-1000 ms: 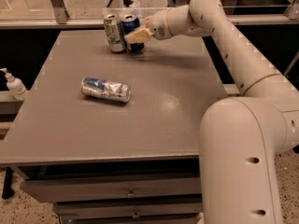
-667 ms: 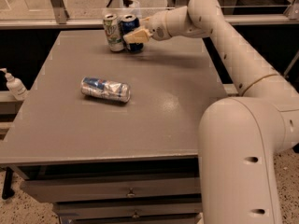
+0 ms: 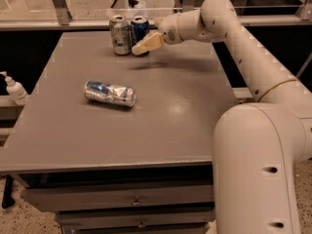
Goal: Move pepsi can near 7up can
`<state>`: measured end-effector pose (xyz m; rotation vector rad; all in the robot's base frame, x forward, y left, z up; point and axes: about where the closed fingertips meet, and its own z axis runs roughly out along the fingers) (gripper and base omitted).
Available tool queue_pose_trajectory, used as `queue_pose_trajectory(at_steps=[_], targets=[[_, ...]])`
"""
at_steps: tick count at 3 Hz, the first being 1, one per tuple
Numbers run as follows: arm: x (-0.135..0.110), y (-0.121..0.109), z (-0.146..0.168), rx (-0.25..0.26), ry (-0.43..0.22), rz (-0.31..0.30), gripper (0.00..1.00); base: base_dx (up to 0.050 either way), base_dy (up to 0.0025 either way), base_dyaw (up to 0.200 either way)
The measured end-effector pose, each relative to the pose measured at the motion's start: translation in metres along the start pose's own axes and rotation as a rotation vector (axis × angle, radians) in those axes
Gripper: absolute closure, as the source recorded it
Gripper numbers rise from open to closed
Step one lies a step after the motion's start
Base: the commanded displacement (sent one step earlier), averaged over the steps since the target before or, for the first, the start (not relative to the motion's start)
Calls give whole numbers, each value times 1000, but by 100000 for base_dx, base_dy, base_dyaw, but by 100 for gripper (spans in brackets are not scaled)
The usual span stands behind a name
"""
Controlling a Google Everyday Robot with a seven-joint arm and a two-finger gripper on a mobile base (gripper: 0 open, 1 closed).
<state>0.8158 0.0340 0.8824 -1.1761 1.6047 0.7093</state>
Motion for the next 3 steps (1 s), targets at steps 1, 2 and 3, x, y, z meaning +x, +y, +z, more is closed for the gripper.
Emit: queue_pose_trajectory(at_steps=[1,2,3], targets=[[2,-12,-32,34,-35,26,0,0,0,0],[6,-34,-91,119,-100,63,0,0,0,0],[10,-37,-101,131,-99,68,0,0,0,0]])
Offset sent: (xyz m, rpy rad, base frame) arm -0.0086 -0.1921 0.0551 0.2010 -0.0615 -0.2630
